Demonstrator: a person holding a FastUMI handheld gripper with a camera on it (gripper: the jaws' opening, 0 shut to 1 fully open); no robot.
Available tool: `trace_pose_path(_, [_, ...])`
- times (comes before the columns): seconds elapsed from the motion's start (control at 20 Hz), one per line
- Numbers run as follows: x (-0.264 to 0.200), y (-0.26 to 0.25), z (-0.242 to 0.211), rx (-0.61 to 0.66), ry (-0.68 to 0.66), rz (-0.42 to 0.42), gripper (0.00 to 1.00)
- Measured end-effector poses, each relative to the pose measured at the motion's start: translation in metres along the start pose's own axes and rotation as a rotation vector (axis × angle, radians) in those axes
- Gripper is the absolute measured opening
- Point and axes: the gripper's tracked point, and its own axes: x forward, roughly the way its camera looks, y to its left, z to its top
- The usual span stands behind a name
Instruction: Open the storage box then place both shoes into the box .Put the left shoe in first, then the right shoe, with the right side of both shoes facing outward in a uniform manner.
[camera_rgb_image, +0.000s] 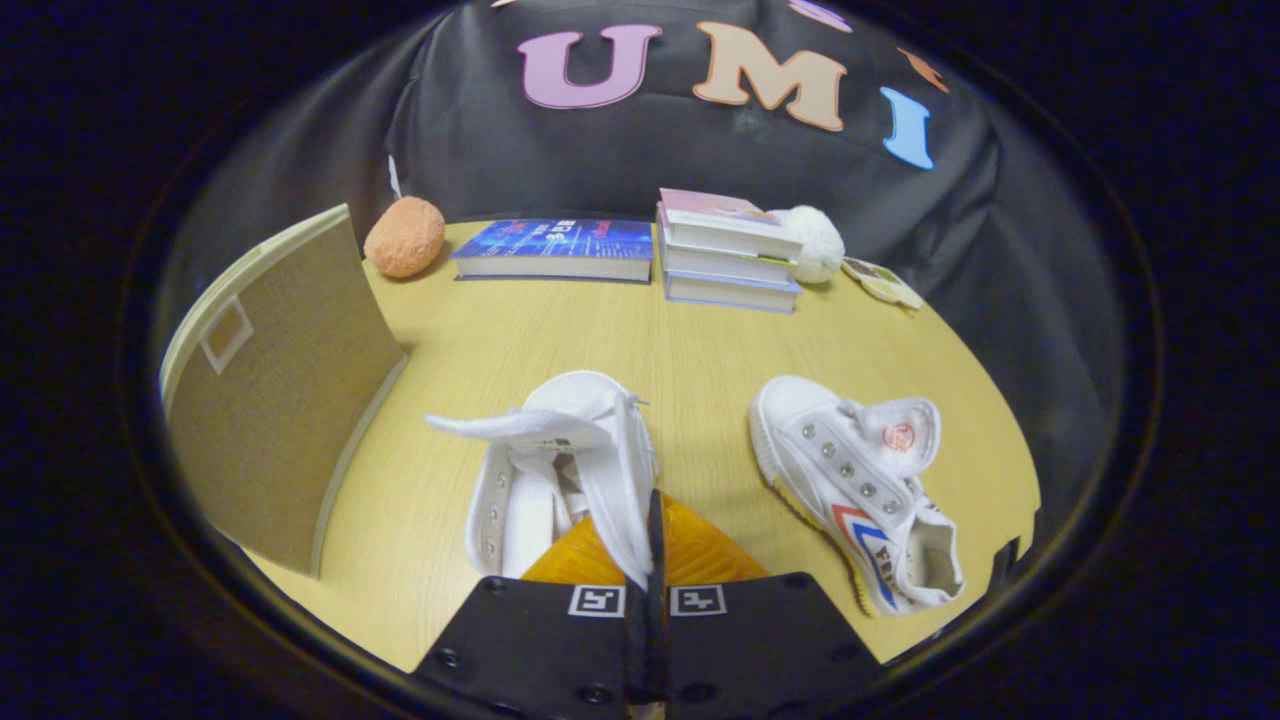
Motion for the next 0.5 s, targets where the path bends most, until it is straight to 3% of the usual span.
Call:
trace_pose_path(0.25, [-0.017, 0.015, 0.025, -0.193, 0.001, -0.151, 0.02])
trace_pose_path(0.5, [-0.057, 0.022, 0.083, -0.339, -0.072, -0.333, 0.02])
